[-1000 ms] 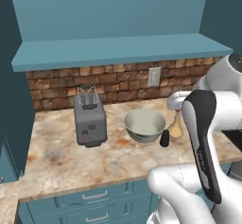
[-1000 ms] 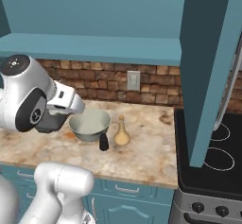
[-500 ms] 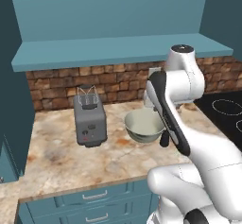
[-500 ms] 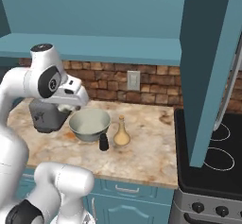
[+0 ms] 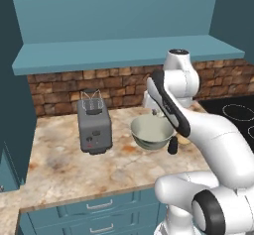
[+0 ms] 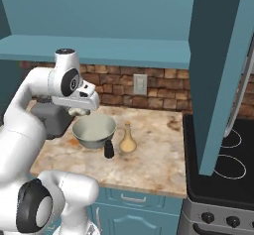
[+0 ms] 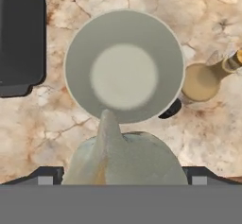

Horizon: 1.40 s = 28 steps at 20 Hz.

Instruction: Retrieve the bottle and the shaker from the cabinet and place them next to the mixing bowl on the counter. Then add garlic from the fridge to the mixing bowl.

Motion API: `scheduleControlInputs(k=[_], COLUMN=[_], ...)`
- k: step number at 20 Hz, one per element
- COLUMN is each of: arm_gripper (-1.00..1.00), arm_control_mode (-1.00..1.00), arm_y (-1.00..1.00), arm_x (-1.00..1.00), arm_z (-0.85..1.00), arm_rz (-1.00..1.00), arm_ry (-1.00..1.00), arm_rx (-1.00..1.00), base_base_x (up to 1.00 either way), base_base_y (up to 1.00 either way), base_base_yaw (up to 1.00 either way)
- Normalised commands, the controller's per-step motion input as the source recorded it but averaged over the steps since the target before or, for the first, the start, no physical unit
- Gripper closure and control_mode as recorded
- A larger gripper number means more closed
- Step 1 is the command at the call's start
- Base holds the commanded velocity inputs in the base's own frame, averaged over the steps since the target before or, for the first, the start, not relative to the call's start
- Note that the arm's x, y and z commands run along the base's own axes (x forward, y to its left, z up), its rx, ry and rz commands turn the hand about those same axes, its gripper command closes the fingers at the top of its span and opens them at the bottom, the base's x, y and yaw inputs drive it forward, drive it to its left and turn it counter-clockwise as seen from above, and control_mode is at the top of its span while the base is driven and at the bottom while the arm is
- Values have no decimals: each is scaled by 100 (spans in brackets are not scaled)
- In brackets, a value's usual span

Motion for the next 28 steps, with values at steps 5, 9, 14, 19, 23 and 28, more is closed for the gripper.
scheduleControlInputs(k=[5, 9, 14, 19, 23, 28], arm_gripper=[100, 100, 100, 100, 100, 100], arm_control_mode=[-100, -100, -100, -100, -100, -100], arm_y=[5, 0, 0, 0, 0, -7], arm_x=[52, 43, 27, 26, 22, 34], arm_z=[-75, -68, -35, -23, -12, 0], arm_rz=[0, 0, 0, 1, 0, 0], arm_ry=[-2, -11, -19, -11, -1, 1], arm_rx=[4, 4, 2, 0, 0, 0], base_base_x=[0, 0, 0, 0, 0, 0], base_base_y=[0, 0, 0, 0, 0, 0], base_base_yaw=[0, 0, 0, 0, 0, 0])
